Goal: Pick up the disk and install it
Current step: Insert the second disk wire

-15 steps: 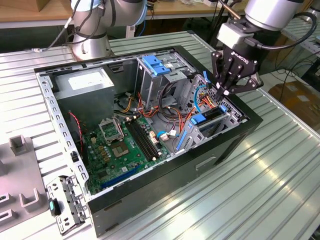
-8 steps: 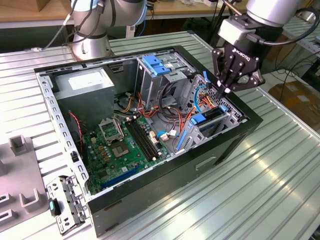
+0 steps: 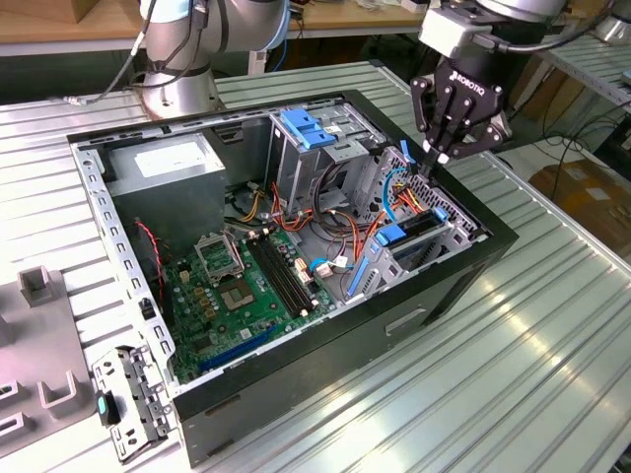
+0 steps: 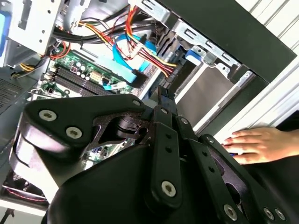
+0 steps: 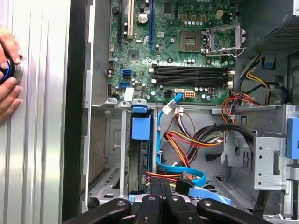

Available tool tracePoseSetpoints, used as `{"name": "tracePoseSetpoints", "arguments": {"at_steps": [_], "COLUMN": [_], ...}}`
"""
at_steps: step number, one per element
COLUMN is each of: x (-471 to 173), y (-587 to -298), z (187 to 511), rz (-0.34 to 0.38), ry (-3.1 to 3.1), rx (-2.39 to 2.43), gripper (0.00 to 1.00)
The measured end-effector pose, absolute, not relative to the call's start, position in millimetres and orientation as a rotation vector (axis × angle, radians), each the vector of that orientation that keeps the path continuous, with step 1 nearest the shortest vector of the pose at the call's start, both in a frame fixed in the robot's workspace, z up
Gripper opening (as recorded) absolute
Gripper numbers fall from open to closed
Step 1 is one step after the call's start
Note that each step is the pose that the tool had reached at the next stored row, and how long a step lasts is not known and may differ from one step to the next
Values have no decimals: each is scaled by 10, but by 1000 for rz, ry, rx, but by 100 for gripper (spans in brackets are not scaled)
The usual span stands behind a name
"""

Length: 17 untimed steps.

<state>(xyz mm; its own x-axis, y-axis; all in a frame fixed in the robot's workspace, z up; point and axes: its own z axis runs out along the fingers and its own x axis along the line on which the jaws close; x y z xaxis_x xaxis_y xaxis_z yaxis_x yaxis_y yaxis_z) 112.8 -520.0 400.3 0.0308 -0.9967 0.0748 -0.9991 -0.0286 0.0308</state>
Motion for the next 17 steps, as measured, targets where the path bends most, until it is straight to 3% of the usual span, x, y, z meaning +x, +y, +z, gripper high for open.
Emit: {"name": "tracePoseSetpoints", "arguments": {"at_steps": [6, 12, 13, 15, 17], "x": [1129, 1130, 1131, 1132, 1132], "y": [-4952, -4894, -4888, -4877, -4872], "z": [4007, 3945, 3936, 3914, 3869], "rz": [62, 75, 82, 99, 114], "ry": [-2120, -2112, -2109, -2100, -2093], "rx": [2187, 2179, 2176, 2167, 2158], "gripper": [11, 11, 11, 24, 24]}}
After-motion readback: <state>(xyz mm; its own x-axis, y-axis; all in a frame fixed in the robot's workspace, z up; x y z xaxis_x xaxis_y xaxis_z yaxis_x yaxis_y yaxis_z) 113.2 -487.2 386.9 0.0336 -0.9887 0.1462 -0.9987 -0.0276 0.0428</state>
